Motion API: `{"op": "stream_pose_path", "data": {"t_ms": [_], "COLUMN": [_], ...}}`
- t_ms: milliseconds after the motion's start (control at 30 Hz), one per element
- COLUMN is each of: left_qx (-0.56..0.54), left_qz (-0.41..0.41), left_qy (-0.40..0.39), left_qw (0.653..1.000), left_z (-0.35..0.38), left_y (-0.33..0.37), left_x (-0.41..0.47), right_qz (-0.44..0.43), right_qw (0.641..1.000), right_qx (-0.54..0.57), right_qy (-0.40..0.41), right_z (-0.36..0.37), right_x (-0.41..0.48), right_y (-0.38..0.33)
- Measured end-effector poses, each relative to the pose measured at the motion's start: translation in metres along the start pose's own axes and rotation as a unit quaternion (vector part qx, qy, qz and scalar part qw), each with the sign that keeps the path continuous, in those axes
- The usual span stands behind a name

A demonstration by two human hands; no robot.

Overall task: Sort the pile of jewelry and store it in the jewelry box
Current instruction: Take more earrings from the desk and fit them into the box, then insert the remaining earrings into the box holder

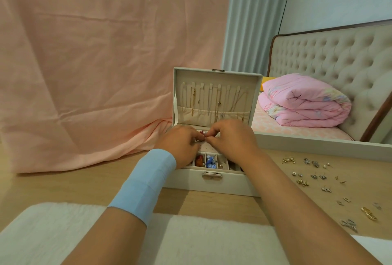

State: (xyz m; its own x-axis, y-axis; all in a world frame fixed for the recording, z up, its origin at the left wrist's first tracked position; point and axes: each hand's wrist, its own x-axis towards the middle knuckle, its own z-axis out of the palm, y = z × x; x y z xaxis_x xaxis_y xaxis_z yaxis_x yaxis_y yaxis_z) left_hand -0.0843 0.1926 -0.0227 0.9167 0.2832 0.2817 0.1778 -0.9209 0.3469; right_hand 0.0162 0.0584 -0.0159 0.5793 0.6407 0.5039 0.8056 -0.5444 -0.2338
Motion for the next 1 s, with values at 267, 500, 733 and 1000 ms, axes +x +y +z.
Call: {"op": "stream_pose_path", "data": {"t_ms": [267, 500, 733, 1000], "left_qx": [-0.006, -0.037, 0.002, -0.011], "left_qz": [-0.001, -0.01, 0.008, 0.005], "left_qy": [0.002, 0.005, -0.004, 0.019], "left_qw": [1.0, 0.999, 1.0, 1.0], "left_z": [0.003, 0.003, 0.001, -0.007], "left_y": [-0.002, -0.002, -0.001, 0.013], "left_x": [0.001, 0.001, 0.001, -0.004], "right_qz": [0.001, -0.01, 0.019, 0.052], "right_qw": [1.0, 0.99, 0.979, 0.985], "right_qx": [-0.001, 0.059, 0.102, 0.143], "right_qy": [-0.006, -0.124, -0.177, -0.079], "right_z": [0.001, -0.012, -0.019, -0.056], "right_x": [0.001, 0.004, 0.005, -0.011], "right_y": [-0.001, 0.003, 0.006, 0.043]}}
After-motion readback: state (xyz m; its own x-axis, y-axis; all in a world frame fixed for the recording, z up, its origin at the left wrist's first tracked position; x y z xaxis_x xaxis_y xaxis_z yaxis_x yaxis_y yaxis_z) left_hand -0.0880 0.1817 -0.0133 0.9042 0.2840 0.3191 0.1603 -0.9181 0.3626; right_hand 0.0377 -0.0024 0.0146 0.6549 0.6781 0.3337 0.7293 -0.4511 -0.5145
